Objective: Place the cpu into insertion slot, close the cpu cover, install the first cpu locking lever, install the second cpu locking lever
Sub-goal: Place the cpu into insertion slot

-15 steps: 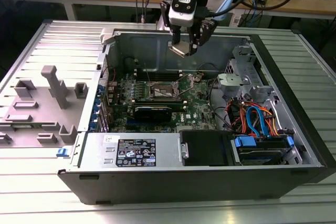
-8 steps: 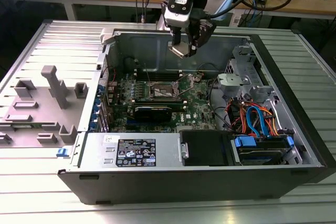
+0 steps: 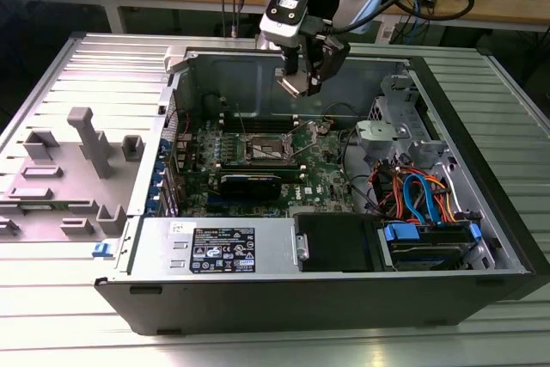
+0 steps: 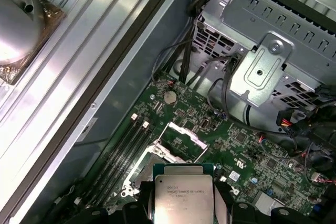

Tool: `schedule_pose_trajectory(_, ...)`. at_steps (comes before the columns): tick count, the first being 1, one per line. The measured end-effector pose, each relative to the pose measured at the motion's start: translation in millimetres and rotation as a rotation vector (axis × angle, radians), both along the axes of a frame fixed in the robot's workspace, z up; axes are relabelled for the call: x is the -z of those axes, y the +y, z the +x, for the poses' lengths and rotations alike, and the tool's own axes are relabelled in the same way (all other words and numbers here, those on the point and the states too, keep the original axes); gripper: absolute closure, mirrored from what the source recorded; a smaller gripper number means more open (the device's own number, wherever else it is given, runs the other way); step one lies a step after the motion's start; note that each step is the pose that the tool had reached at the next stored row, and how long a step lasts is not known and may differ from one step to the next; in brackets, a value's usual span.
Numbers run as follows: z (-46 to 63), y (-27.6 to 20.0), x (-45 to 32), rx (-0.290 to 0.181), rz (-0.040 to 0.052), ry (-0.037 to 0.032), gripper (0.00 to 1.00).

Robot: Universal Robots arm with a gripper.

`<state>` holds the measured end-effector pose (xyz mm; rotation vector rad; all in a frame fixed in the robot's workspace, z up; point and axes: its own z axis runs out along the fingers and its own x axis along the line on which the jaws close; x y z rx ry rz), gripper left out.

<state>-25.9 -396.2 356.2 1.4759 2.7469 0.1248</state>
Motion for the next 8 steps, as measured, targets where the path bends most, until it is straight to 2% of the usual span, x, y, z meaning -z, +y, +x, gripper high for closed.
schedule_pose_trajectory(8, 0.0, 0.0, 0.1, 0.001, 0.0001, -0.0001, 0.46)
